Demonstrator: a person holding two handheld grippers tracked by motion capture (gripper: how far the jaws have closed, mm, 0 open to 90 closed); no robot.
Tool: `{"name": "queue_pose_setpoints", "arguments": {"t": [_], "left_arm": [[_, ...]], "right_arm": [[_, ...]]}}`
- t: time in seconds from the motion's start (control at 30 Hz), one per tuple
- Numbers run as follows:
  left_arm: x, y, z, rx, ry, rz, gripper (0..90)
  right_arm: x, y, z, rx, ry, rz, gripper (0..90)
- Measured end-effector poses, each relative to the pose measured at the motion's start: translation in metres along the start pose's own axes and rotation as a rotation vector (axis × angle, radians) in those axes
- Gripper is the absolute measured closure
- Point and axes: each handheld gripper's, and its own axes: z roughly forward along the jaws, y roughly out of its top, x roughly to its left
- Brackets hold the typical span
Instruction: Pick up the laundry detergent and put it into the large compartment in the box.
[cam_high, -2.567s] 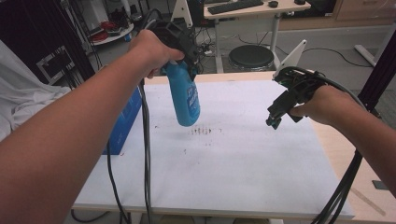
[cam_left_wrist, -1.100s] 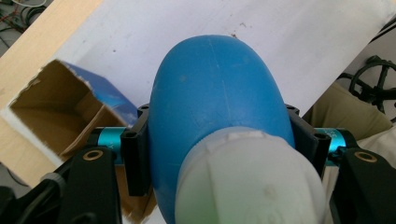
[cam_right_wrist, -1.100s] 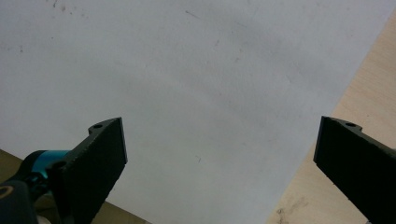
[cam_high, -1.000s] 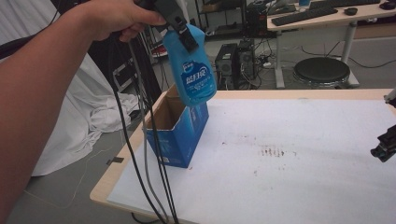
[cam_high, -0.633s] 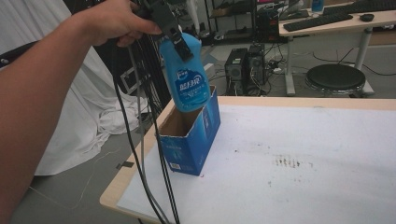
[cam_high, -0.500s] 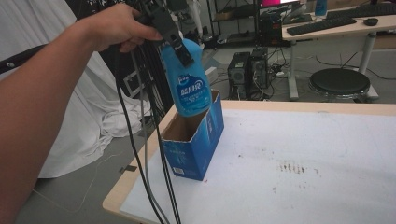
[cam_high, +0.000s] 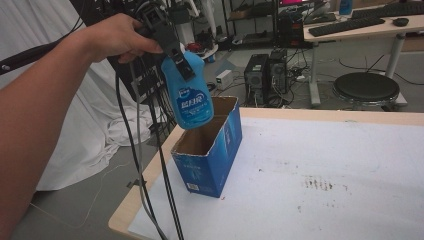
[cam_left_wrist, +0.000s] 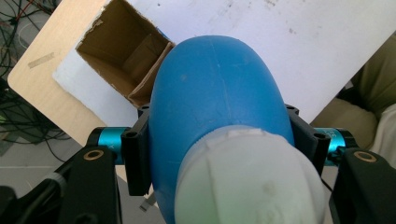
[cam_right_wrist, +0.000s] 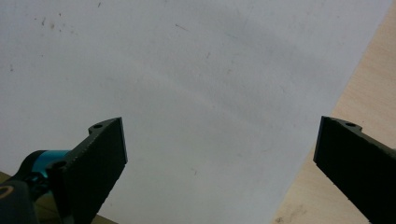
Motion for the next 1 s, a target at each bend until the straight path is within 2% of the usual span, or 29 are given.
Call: {"name": "queue_pose_setpoints", "arguments": {"t": [0.3,0.33,0.37,0.5,0.63,0.67,0.7,0.73,0.77,0.87,0.9,1.0], "left_arm": [[0.014,-0.008,0.036,0.033,-0.010,0.023,37.4],[0.014,-0.008,0.036,0.033,-0.010,0.023,37.4],[0.017,-0.010,0.050,0.043,-0.010,0.022,37.4],[0.022,-0.015,0.073,0.063,-0.015,0.013,37.4],[0.024,-0.018,0.094,0.080,-0.017,0.009,37.4],[0.024,-0.018,0.094,0.080,-0.017,0.009,37.4],[0.024,-0.019,0.103,0.086,-0.024,0.003,37.4],[0.024,-0.019,0.103,0.086,-0.024,0.003,37.4],[0.024,-0.021,0.112,0.098,-0.027,0.006,37.4],[0.025,-0.022,0.117,0.102,-0.027,0.008,37.4],[0.025,-0.025,0.127,0.106,-0.025,0.021,37.5],[0.024,-0.028,0.138,0.114,-0.025,0.033,37.4]], "right_arm": [[0.000,0.000,0.002,-0.006,-0.004,0.019,1.7],[0.000,0.000,0.001,-0.004,-0.003,0.022,1.7],[-0.001,-0.001,0.002,-0.002,-0.005,0.025,1.7],[-0.003,-0.002,0.003,0.000,-0.005,0.038,1.7],[-0.003,-0.002,0.005,0.002,-0.005,0.036,1.7],[-0.003,-0.002,0.005,0.001,-0.004,0.035,1.7],[-0.004,-0.001,0.005,0.001,-0.004,0.034,1.7],[-0.003,-0.001,0.005,0.000,-0.003,0.035,1.7],[-0.003,-0.001,0.005,-0.002,-0.002,0.033,1.7],[-0.003,-0.001,0.005,-0.003,-0.002,0.033,1.7],[-0.004,-0.001,0.005,-0.001,-0.006,0.030,1.7],[-0.005,-0.001,0.007,-0.003,-0.003,0.033,1.7]]}}
